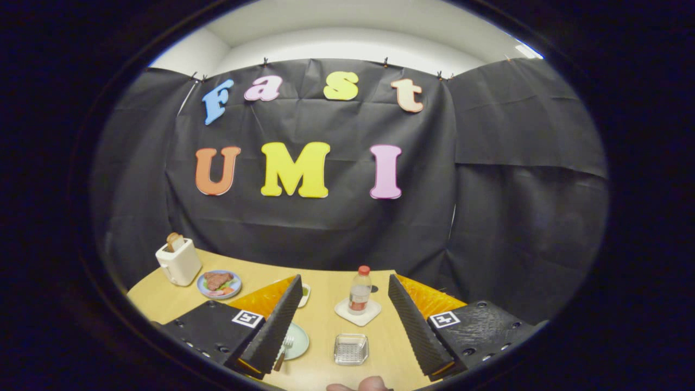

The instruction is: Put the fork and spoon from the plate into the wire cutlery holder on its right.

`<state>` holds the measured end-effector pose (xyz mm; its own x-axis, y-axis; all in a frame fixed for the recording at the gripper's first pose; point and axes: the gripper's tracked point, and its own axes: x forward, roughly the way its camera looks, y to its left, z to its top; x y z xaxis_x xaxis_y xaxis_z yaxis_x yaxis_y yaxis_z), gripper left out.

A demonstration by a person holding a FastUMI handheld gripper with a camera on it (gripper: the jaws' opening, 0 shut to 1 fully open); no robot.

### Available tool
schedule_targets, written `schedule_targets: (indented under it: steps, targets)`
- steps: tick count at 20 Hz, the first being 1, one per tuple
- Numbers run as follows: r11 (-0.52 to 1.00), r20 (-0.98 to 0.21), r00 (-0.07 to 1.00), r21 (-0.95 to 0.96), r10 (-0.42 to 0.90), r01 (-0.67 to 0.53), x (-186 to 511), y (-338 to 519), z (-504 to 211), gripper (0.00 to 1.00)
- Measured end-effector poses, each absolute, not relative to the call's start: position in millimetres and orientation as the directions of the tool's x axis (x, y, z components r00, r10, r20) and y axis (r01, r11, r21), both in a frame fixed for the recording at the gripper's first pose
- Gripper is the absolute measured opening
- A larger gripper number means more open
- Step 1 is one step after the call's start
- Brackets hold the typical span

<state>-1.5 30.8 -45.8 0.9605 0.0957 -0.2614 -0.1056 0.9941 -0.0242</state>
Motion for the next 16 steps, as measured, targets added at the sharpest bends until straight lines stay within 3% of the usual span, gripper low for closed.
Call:
schedule_targets:
  steps: [9, 16]
  targets:
    - [0.970, -0.623, 0.759, -0.002, 0.188, -0.242, 2.5, 86.6, -149.0, 0.95]
    - [0.956, -0.871, 0.457, 0.045, 0.179, -0.290, -30.2, 122.6, -243.7, 0.96]
